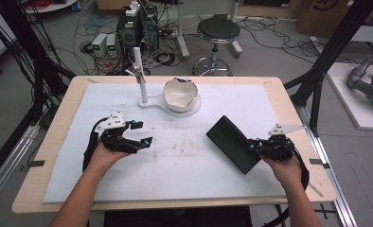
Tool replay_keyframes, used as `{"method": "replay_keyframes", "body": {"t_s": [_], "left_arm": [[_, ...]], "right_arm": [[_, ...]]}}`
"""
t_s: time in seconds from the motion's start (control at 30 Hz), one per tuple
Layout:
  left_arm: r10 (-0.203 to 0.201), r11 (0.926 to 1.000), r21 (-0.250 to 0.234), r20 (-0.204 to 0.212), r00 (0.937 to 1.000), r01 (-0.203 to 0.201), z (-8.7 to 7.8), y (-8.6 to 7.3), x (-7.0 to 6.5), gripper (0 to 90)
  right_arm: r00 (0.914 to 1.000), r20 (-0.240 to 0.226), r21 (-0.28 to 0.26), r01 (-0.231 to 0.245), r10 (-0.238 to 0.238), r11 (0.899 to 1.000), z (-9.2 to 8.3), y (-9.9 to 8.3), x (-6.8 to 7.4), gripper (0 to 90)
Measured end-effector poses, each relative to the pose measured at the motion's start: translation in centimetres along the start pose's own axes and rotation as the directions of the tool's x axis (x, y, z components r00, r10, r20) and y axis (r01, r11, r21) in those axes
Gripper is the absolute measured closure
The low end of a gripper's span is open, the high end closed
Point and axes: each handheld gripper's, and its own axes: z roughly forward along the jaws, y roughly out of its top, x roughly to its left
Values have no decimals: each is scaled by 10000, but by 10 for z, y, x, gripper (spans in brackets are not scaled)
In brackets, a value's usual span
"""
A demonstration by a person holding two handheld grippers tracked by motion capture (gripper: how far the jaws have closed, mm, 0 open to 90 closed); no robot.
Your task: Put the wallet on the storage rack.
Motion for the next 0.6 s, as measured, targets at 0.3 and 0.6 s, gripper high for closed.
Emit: {"method": "replay_keyframes", "body": {"t_s": [0.3, 0.6], "left_arm": [[-8, 9997, -230, 1376, 9905, 40, 5, 13, -13, 199], [117, 9998, 145, 2252, 9742, -153, 22, 17, -29, 204]], "right_arm": [[9506, -443, -1208, 3002, -3072, 9462, -9, 33, 45, 844], [8770, -1310, -1622, 4411, -4623, 8827, 7, 48, 81, 843]]}}
